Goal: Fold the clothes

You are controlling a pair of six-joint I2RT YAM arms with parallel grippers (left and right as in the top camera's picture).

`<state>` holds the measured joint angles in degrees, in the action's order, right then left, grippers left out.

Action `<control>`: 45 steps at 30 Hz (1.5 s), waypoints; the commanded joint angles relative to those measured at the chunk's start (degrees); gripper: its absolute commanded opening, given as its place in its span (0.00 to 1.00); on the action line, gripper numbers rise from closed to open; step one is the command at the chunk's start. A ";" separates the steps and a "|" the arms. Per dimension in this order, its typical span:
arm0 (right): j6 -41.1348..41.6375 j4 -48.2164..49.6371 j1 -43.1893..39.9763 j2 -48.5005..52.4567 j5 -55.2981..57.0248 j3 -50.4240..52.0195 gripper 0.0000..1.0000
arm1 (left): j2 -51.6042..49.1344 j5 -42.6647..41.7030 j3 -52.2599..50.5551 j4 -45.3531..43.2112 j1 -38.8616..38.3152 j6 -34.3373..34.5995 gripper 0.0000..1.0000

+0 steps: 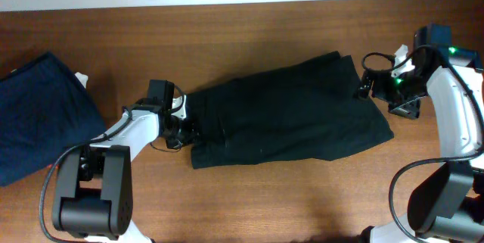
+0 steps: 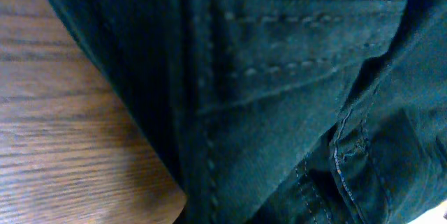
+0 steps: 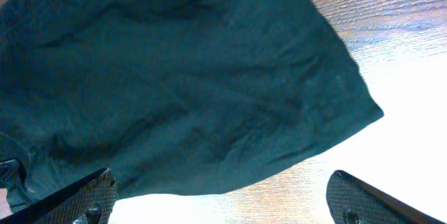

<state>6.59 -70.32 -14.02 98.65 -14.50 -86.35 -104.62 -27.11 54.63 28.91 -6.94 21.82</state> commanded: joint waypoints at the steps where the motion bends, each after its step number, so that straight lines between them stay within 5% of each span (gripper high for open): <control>1: -3.74 0.04 2.62 -0.15 -0.35 -0.07 0.81 | -1.68 0.70 0.61 5.38 2.27 -1.18 0.00; 2: -3.85 0.02 3.85 0.20 -0.33 -0.07 0.57 | -1.18 1.40 2.58 8.17 3.30 -1.27 0.00; 5: -3.85 0.57 8.35 1.81 -0.35 0.92 0.23 | 0.31 2.89 10.54 17.70 6.19 -4.83 0.00; 9: -3.82 3.93 15.28 4.26 -3.65 4.20 0.13 | 1.27 4.44 23.30 29.94 8.24 -8.24 0.00; 18: 1.62 32.28 40.17 12.59 -17.20 15.58 0.12 | 1.27 0.87 45.62 46.93 8.07 -8.68 0.00; 27: 7.43 50.75 54.18 20.59 -16.70 15.37 0.20 | 1.25 -6.56 49.24 48.85 8.07 -8.68 0.01; 35: 4.24 32.44 43.06 12.13 -8.83 8.41 0.37 | 1.25 -5.88 49.24 48.11 8.07 -8.68 0.01; 41: -0.85 17.05 28.76 8.44 2.21 7.74 0.38 | 1.25 -5.88 49.24 47.50 7.43 -8.68 0.00; 45: -0.81 17.03 23.19 9.60 7.87 11.82 0.37 | 1.25 -5.95 49.24 45.27 5.38 -8.63 0.01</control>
<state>7.55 -53.89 11.66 107.11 -12.58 -77.58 -104.47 -31.35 102.32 75.79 0.16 14.09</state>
